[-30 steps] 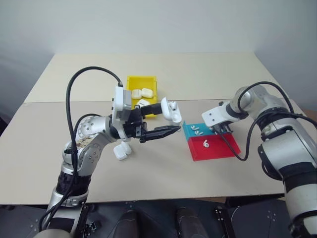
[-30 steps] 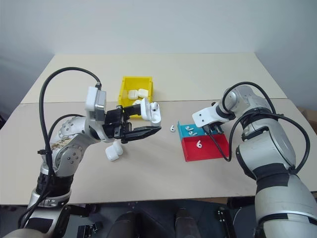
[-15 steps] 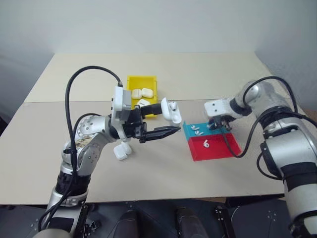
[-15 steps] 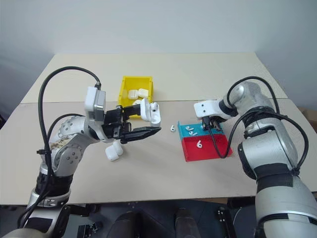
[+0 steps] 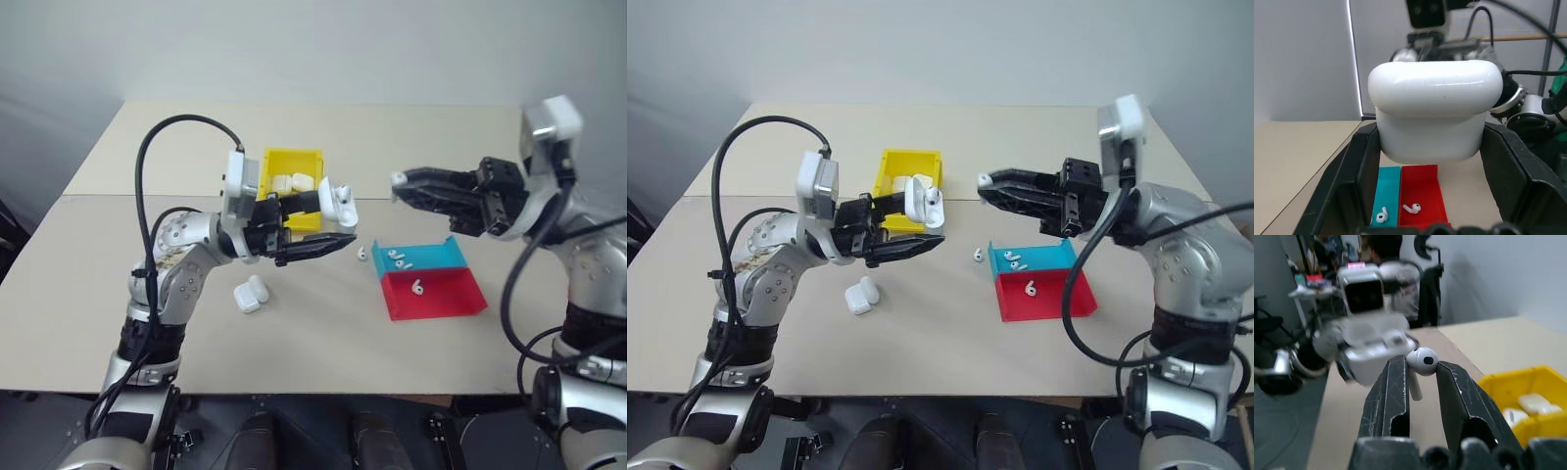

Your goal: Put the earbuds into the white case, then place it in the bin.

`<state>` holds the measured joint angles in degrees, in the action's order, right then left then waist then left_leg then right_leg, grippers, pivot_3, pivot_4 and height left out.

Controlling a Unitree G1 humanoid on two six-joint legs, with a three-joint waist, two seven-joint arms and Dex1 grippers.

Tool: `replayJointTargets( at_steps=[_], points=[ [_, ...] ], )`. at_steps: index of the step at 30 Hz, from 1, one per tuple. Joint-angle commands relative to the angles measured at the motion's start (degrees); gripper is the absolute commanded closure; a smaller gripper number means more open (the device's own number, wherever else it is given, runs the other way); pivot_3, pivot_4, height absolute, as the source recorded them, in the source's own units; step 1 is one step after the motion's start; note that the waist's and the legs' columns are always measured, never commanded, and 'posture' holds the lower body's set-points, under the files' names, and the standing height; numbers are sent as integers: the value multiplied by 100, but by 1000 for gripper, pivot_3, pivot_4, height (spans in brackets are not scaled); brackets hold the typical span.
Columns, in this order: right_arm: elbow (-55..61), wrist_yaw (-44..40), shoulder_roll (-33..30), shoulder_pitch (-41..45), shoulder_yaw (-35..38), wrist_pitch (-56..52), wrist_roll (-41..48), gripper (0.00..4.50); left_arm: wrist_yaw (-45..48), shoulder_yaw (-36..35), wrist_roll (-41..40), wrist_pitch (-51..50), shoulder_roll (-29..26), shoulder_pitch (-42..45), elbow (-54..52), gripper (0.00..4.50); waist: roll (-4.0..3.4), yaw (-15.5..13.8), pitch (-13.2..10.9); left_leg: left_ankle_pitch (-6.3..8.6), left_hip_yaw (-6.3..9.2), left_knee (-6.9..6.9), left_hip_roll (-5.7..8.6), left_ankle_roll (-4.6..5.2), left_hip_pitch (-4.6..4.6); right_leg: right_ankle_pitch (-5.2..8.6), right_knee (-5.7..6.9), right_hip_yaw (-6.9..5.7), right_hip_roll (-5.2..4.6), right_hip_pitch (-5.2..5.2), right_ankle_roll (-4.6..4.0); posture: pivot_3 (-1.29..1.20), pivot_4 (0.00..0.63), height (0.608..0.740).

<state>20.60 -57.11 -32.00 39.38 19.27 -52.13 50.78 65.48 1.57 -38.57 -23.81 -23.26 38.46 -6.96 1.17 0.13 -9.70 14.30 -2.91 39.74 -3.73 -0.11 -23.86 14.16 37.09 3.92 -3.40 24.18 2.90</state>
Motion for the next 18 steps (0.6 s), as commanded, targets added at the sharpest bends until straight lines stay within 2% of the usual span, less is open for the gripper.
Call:
replayJointTargets(
  at_steps=[1, 8, 18],
  points=[
    [872, 1221, 330, -185, 226, -288, 1017, 3841, 183, 39, -21, 122, 68, 234, 106, 1734, 0, 9, 0, 0, 1, 0, 0, 0, 3, 0, 2, 0, 1, -3, 0, 0, 150, 740],
    [1255, 2318, 428, -468, -201, -247, 1588, 3841, 311, 56, 6, 85, 90, 342, 204, 1734, 0, 59, 0, 0, 4, 1, 2, 0, 1, -3, 2, 1, 0, -2, 2, 0, 150, 740],
    [1195, 2289, 68, -740, -656, -66, 1453, 3841, 210, 25, -38, -61, -4, 234, 14, 1734, 0, 60, 0, 0, 5, 1, 2, 1, -1, -3, 0, 1, 0, -1, 2, 0, 150, 740]
  ],
)
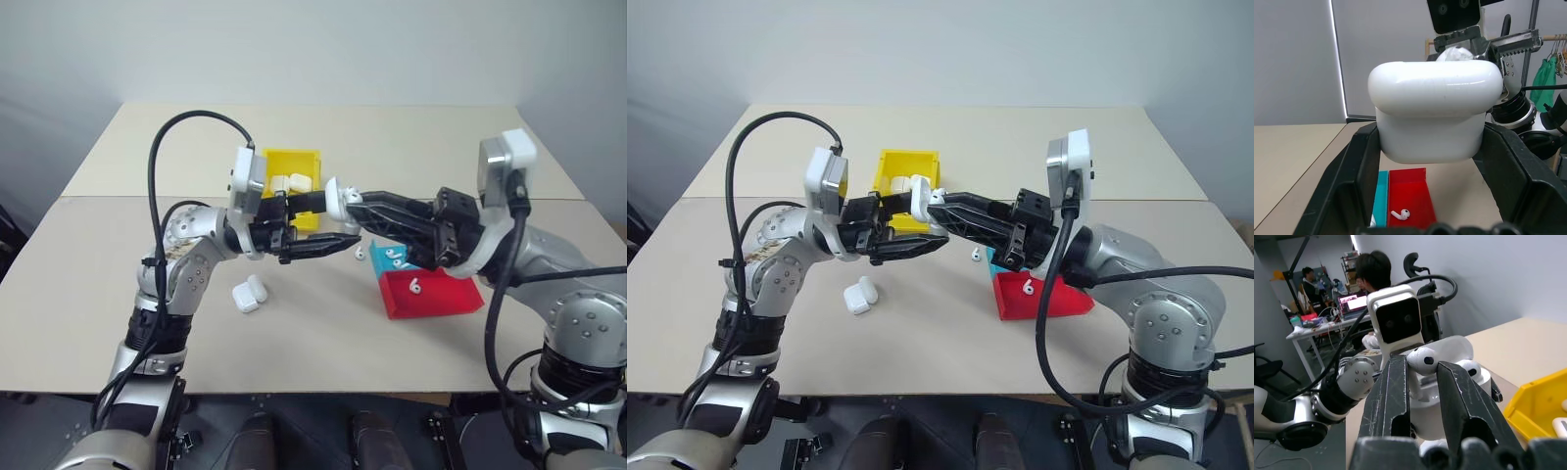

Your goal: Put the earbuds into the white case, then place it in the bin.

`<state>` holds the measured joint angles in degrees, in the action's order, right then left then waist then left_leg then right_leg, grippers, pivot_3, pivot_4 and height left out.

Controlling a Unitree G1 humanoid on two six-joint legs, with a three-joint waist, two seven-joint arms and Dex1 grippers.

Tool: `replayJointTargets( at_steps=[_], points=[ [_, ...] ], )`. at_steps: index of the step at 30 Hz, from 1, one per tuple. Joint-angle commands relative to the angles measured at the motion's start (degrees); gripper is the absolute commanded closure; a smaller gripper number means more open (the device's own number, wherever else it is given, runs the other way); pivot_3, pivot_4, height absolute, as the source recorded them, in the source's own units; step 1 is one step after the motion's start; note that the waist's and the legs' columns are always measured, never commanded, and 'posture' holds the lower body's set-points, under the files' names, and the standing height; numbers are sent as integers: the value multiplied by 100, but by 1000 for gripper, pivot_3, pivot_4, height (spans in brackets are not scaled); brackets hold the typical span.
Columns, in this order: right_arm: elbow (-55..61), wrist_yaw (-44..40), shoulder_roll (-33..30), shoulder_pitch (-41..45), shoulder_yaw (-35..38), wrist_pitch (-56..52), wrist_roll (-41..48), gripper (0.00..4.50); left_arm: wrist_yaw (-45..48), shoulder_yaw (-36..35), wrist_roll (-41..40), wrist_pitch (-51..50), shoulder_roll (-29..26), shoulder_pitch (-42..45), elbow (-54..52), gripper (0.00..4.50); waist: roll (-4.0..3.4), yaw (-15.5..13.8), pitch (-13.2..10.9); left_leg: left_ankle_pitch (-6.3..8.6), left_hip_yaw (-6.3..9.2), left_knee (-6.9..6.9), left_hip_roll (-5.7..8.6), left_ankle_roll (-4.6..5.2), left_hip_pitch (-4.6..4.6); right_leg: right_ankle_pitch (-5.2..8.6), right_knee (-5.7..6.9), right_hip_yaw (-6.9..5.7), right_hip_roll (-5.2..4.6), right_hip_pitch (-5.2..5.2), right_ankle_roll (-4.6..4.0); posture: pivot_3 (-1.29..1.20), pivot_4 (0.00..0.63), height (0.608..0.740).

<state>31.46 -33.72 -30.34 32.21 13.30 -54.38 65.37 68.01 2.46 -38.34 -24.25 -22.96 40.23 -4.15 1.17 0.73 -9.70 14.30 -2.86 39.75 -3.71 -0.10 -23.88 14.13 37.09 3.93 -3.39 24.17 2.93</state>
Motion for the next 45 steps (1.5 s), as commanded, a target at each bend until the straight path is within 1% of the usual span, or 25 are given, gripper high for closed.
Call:
replayJointTargets(
  at_steps=[1, 5, 6, 7, 9, 10, 11, 14, 17, 20, 22, 24, 25, 27, 29, 33, 37, 41, 45],
  points=[
    [121, -76, -135, -37, -107, 185, -34, 3841, -51, -65, -65, -24, -41, 50, -280, 1734, 0, 0, 0, 0, 0, 0, 0, 0, 0, 0, 0, 0, 0, 0, 0, 0, 150, 740],
    [105, -123, -274, -68, -234, 262, -79, 3841, -76, -65, -64, -43, -34, 38, -311, 1734, 0, 0, 0, 0, 0, 0, 0, 0, 0, 0, -1, 0, 0, 0, 0, 0, 150, 740],
    [87, -126, -309, -64, -257, 262, -92, 3134, -79, -64, -59, -43, -30, 40, -310, 1734, 0, 0, 0, 0, 0, 0, 0, 0, 0, 0, -1, 0, 0, 0, 0, 0, 150, 740],
    [77, -148, -360, -59, -288, 265, -147, 2924, -83, -62, -56, -40, -23, 45, -300, 1734, 0, -1, 0, 0, 0, 0, 0, 0, 0, 0, -1, 0, 0, 0, 0, 0, 150, 740],
    [68, -180, -448, -48, -322, 261, -191, 2316, -83, -55, -49, -24, -17, 51, -285, 1734, 0, -1, 0, 0, 0, 0, 0, 0, 0, 0, -1, 0, 0, 0, 0, 0, 150, 740],
    [76, -206, -497, -45, -335, 280, -226, 1936, -85, -53, -49, -19, -14, 54, -279, 1734, 0, -1, 0, 0, 0, 0, 0, 0, 0, 0, -1, 0, 0, 0, 0, 0, 150, 740],
    [80, -216, -544, -47, -327, 286, -219, 1677, -83, -51, -49, -12, -10, 56, -273, 1734, 0, -1, 0, 0, 0, 0, 0, 0, 0, 0, -1, 0, 0, 0, 0, 0, 150, 740],
    [115, -310, -676, -85, -294, 341, -207, 1677, -74, -44, -43, 4, 0, 62, -256, 1734, 0, -1, 0, 0, 0, 0, 0, 0, 0, 0, -2, 0, 0, 0, 0, 0, 150, 740],
    [109, -489, -844, -165, -50, 290, 203, 1677, -55, -42, -38, 14, -2, 57, -250, 1734, 1, -2, 0, 0, 0, -1, 0, 0, -1, 0, -3, 0, 0, 0, 0, 0, 150, 740],
    [50, -718, -1090, -250, 143, 310, 407, 1677, -33, -30, -26, 26, -6, 50, -241, 1734, 1, -4, 0, 0, 0, 0, 0, 1, -2, 0, -4, 0, 0, -1, 0, 0, 150, 740],
    [-49, -804, -1250, -225, 235, 322, 514, 2046, -18, -16, -10, 38, -4, 54, -216, 1734, 1, -3, -1, 0, 0, 0, 0, 1, -1, 0, -4, 0, 0, -1, 0, 0, 150, 740],
    [-278, -874, -1537, 61, 265, 382, 309, 2592, -8, 38, 53, 58, 13, 70, -150, 1734, 1, -3, 0, 0, 1, 0, 0, 1, -1, 0, -4, 0, 0, -2, 0, 0, 150, 740],
    [-399, -916, -1671, 239, 256, 409, 202, 2910, -8, 67, 84, 64, 24, 73, -118, 1734, 1, 1, -1, 0, 0, 1, 1, 1, -1, 0, -3, 0, 0, -1, 0, 0, 150, 740],
    [-761, -1132, -1995, 847, 72, 418, -72, 3703, 14, 158, 178, 108, 73, 89, -4, 1734, 0, 15, 0, 0, -1, 1, 1, 1, 0, 0, -3, 1, 0, 0, 0, 0, 150, 740],
    [-1135, -1567, -2265, 1583, -345, 449, -497, 4425, 21, 265, 306, 185, 153, 134, 137, 1734, -1, 15, 0, 0, -5, 0, 1, 1, 3, 0, 0, 6, 0, 4, 0, 0, 150, 740],
    [-1695, -2519, -2443, 2891, -1532, 547, -1532, 4475, 23, 441, 556, 304, 312, 285, 386, 1734, -2, 34, 0, 1, -9, -6, -2, 3, 2, 1, -5, 10, 5, 10, -3, 0, 150, 740],
    [-1978, -3367, -2259, 3905, -2683, 958, -2664, 4475, -74, 563, 854, 492, 502, 493, 693, 1734, -2, 4, 0, 2, -7, -3, -1, 3, -11, 1, -8, 5, 3, 15, -2, 0, 150, 740],
    [-2185, -3947, -2097, 4274, -3313, 1311, -3439, 4475, -55, 539, 926, 572, 609, 597, 827, 1734, -2, -5, 0, 2, -5, 4, -1, 4, -32, 1, -9, 1, 2, 31, -2, 0, 150, 740],
    [-2010, -4534, -2277, 3991, -3407, 1648, -3761, 4475, -125, 486, 951, 573, 575, 582, 741, 1734, -2, -58, 0, 3, -3, 7, -1, 6, -43, 1, -10, -3, -1, 32, -1, 0, 150, 740]
  ],
)
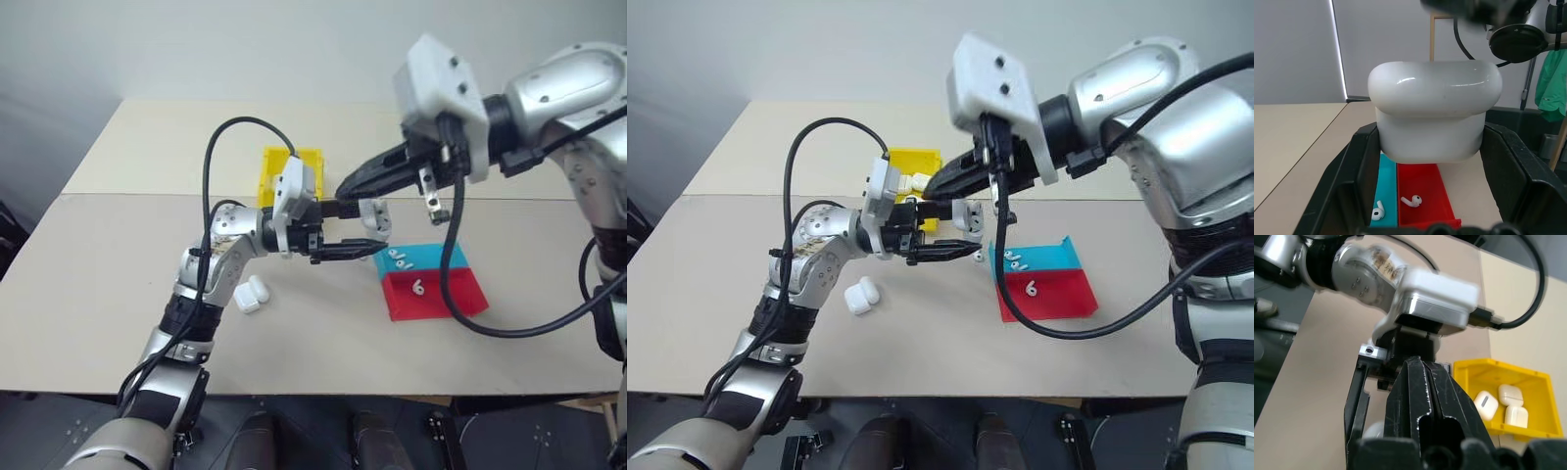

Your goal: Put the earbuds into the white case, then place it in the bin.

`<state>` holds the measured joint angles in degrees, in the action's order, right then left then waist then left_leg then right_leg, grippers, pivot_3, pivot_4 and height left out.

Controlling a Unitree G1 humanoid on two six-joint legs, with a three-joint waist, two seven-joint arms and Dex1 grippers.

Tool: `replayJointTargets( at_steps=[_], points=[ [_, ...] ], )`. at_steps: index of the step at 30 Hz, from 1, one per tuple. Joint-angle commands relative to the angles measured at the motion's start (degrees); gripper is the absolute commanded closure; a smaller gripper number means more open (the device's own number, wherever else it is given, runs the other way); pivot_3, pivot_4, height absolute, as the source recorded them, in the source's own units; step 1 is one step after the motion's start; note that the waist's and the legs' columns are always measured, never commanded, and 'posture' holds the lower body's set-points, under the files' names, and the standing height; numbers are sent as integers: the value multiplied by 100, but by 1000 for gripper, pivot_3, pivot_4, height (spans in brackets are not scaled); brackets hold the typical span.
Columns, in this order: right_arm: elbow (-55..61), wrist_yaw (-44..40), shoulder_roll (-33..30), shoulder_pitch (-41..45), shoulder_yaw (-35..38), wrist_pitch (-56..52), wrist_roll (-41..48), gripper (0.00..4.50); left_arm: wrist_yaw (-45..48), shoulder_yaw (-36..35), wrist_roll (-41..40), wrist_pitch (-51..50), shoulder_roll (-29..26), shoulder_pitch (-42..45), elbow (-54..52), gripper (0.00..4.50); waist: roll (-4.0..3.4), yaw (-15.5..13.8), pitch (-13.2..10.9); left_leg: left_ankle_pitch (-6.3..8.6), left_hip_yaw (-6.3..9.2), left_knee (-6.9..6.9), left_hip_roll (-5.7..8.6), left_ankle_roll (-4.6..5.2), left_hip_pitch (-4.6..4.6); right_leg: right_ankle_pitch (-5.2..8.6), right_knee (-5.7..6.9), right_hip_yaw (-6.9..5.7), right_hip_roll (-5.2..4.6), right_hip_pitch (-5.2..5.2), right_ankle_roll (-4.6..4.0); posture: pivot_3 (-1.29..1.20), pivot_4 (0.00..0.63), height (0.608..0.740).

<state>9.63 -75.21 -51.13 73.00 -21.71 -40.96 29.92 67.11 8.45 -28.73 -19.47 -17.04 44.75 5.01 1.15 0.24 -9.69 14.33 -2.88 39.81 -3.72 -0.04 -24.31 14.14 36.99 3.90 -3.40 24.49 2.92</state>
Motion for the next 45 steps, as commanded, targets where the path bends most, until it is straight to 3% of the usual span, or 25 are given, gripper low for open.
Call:
replayJointTargets(
  at_steps=[1, 9, 15, 19, 22, 26, 37, 42, 45],
  points=[
    [212, -496, -246, -158, 108, 350, -271, 4475, -47, -137, -29, 76, -29, 119, -209, 1734, 0, -23, 0, 0, 0, 0, 0, 0, -1, 0, 0, 0, 0, 0, 0, 0, 150, 740],
    [240, -618, -537, -743, 497, 476, -557, 4475, -269, -293, -95, 14, -250, -147, -725, 1734, -1, -24, 0, 2, -4, 2, 0, 3, 6, 0, -4, 2, -1, -1, 1, 0, 150, 740],
    [241, 397, -255, -1085, 1853, -574, 225, 4475, -744, -543, -115, -60, -421, -431, -1176, 1734, -1, -32, 0, 1, -3, 2, -1, 2, 8, 0, -1, 3, -1, -3, 0, 0, 150, 740],
    [782, 1377, 58, -1999, 3262, -862, 765, 4475, -2239, -781, 514, -272, -318, -453, -1409, 1734, 3, -95, 2, 1, 0, 0, 0, 2, 10, 0, -1, 1, -2, -8, 0, 0, 150, 740],
    [1593, 2097, 258, -3036, 3819, -919, 814, 4475, -3670, -986, 1097, -626, -91, -264, -1285, 1734, 9, -138, 6, 1, 10, 3, 2, 2, 8, -2, -4, -8, -5, -19, 4, 0, 150, 740],
    [2536, 2957, 464, -4114, 3765, -965, 615, 4475, -5282, -1114, 1878, -845, 355, 182, -259, 1734, 11, -149, 7, 1, 15, 8, 7, 2, 8, -4, -1, -8, -8, -19, 7, 0, 150, 740],
    [3074, 3917, 674, -4341, 3185, -1225, 729, 4475, -5564, -737, 2680, 486, 802, 1593, 3566, 1734, 12, -79, 6, 0, 15, 3, 18, 0, 8, -5, -4, -5, -7, -15, 7, 0, 150, 740],
    [3143, 3989, 574, -4441, 3241, -1272, 831, 4500, -5354, -694, 2751, 529, 751, 1719, 3660, 87, 12, -84, 6, 0, 15, -4, 17, 0, 5, -4, -16, -5, -7, -15, 8, 0, 150, 740],
    [3174, 3989, 518, -4590, 3333, -1289, 902, 4500, -5317, -858, 2606, 525, 697, 1573, 2966, 35, 12, -88, 6, 0, 15, -3, 16, 0, 2, -4, -17, -6, -7, -15, 8, 0, 150, 740]
  ],
)
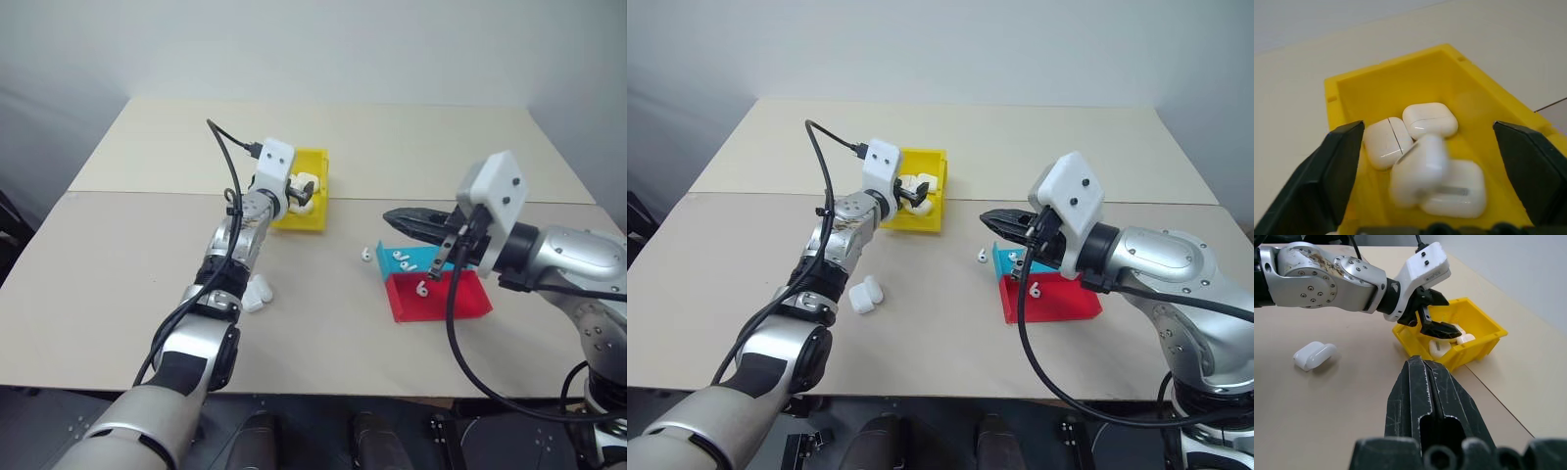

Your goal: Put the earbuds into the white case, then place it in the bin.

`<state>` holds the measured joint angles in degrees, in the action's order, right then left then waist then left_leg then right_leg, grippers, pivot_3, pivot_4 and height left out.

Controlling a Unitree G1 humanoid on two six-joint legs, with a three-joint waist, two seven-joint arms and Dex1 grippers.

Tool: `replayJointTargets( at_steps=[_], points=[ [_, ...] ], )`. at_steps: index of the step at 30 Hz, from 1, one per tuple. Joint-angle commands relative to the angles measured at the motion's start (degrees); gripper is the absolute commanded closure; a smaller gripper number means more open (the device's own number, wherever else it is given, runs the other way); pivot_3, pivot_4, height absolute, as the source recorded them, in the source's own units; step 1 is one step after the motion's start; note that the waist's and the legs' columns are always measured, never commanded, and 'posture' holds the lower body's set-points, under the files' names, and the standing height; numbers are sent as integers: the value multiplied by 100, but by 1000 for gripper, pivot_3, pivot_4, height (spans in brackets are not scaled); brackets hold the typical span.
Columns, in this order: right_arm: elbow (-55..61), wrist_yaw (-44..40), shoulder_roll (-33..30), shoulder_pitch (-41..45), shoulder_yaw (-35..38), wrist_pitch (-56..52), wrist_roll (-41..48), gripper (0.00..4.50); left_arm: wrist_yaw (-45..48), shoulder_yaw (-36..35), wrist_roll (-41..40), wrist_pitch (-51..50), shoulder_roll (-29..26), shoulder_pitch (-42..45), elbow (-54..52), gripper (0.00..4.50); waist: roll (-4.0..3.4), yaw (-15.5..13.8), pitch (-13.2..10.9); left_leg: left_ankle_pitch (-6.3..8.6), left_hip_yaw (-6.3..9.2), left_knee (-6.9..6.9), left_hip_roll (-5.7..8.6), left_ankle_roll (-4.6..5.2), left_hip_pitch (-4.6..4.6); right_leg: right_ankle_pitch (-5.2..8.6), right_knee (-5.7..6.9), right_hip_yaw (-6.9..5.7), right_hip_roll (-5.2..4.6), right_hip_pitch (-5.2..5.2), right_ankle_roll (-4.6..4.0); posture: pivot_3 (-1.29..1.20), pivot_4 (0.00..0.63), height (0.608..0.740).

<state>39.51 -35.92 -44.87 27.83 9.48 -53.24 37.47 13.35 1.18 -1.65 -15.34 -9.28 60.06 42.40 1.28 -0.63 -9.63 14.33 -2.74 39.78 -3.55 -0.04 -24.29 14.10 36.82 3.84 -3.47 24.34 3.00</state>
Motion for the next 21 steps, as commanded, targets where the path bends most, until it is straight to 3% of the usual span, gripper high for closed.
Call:
replayJointTargets(
  at_steps=[1, 5, 10, 16, 21],
  points=[
    [186, 48, -121, -127, 257, -61, 177, 4500, 59, -170, -127, 101, -118, -41, -1086, 35, 0, -1, 0, 0, 0, 1, -1, 0, 0, 0, 0, 0, 0, 0, 0, 0, 150, 740],
    [90, -26, -145, -365, 439, 85, 286, 4500, 609, -498, -704, -562, -525, -674, -2819, 35, -1, 41, 1, 0, -2, -2, -5, 0, 3, 0, 16, 2, 1, -1, 0, 0, 150, 740],
    [-330, -251, -144, -927, 495, 648, -30, 4500, 2365, -611, -1678, -1592, -2022, -2097, -5006, 35, -4, 161, 3, -2, -5, -3, -10, -3, 17, 0, 25, 5, 3, -5, 0, 0, 150, 740],
    [-473, -861, -235, -1880, 717, 1608, -331, 4500, 4209, -1534, -3004, -1691, -3441, -3936, -6377, 35, -3, 117, 2, -3, -11, -1, -13, -5, 19, 2, 16, 4, 2, -5, -1, 0, 150, 740],
    [-459, -1459, -467, -2279, 1321, 1653, 200, 4500, 5092, -2313, -3945, -1988, -4185, -4884, -6863, 35, -1, 103, 3, -2, -18, 3, -17, -6, 34, 2, 21, 4, 1, -17, -3, 0, 150, 740]
  ],
)
